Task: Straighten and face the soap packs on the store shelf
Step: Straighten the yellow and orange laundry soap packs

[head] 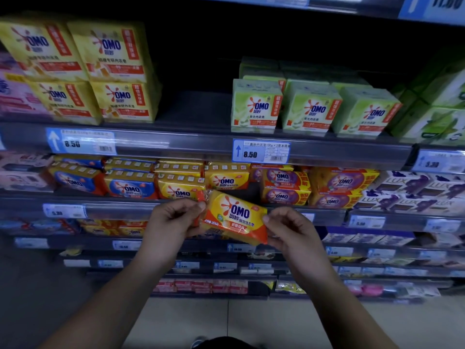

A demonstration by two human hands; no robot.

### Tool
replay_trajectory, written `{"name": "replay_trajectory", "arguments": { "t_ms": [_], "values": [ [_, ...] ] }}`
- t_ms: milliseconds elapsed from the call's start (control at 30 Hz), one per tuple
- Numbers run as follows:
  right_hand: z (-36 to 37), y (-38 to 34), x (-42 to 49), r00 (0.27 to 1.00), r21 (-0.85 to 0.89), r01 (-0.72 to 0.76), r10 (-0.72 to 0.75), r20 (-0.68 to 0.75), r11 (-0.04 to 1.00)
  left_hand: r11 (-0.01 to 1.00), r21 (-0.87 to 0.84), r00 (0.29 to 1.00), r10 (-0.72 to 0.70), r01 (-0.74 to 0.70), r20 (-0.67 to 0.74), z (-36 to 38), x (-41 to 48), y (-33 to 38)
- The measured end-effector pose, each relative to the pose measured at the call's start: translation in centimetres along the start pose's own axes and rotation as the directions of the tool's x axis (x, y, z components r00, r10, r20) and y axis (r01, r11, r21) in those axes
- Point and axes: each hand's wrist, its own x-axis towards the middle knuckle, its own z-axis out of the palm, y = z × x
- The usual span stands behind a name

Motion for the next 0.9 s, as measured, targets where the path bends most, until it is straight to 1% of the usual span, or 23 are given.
{"name": "replay_trajectory", "arguments": {
  "t_ms": [133, 267, 400, 467, 533, 600, 667, 733, 800, 900],
  "values": [
    [-0.3, 0.3, 0.4, 0.995, -0.018, -0.048, 0.046, -0.09, 0.999, 1.0, -0.006, 0.999, -0.001, 0.001, -0.039, 0.6, 0.0, -0.4],
    [-0.6, 0.0, 0.8, 0.994, -0.111, -0.051, 0.04, -0.101, 0.993, 0.988, 0.133, 0.996, 0.085, -0.08, -0.029, 1.1, 0.5, -0.5],
    [-0.4, -0.8, 1.3, 0.99, -0.191, 0.054, -0.077, -0.114, 0.98, 0.976, 0.154, 0.988, 0.156, -0.153, -0.007, 2.0, 1.1, -0.8],
    [0.0, -1.2, 1.6, 0.98, -0.239, 0.116, -0.151, -0.132, 0.964, 0.95, 0.242, 0.98, 0.2, -0.196, 0.009, 2.2, 1.5, -1.1],
    [0.5, -1.3, 1.9, 0.97, -0.256, 0.159, -0.199, -0.137, 0.954, 0.932, 0.304, 0.978, 0.21, -0.196, -0.016, 2.3, 2.0, -1.5],
    [1.0, -1.1, 2.1, 0.968, -0.268, 0.188, -0.225, -0.115, 0.945, 0.932, 0.316, 0.98, 0.198, -0.18, -0.026, 2.2, 2.5, -1.9],
    [1.3, -0.6, 2.3, 0.965, -0.294, 0.214, -0.248, -0.084, 0.932, 0.934, 0.313, 0.983, 0.183, -0.173, -0.003, 2.0, 2.7, -2.2],
    [1.5, 0.1, 2.5, 0.969, -0.303, 0.215, -0.24, -0.049, 0.928, 0.936, 0.315, 0.986, 0.168, -0.156, -0.011, 1.8, 2.8, -2.7],
    [1.5, 0.8, 2.7, 0.977, -0.304, 0.199, -0.213, -0.015, 0.932, 0.923, 0.362, 0.989, 0.147, -0.132, -0.015, 1.9, 2.7, -3.2],
    [1.4, 1.7, 2.9, 0.983, -0.323, 0.18, -0.181, 0.027, 0.929, 0.903, 0.393, 0.985, 0.158, -0.173, 0.07, 2.3, 2.7, -4.1]
  ]
}}
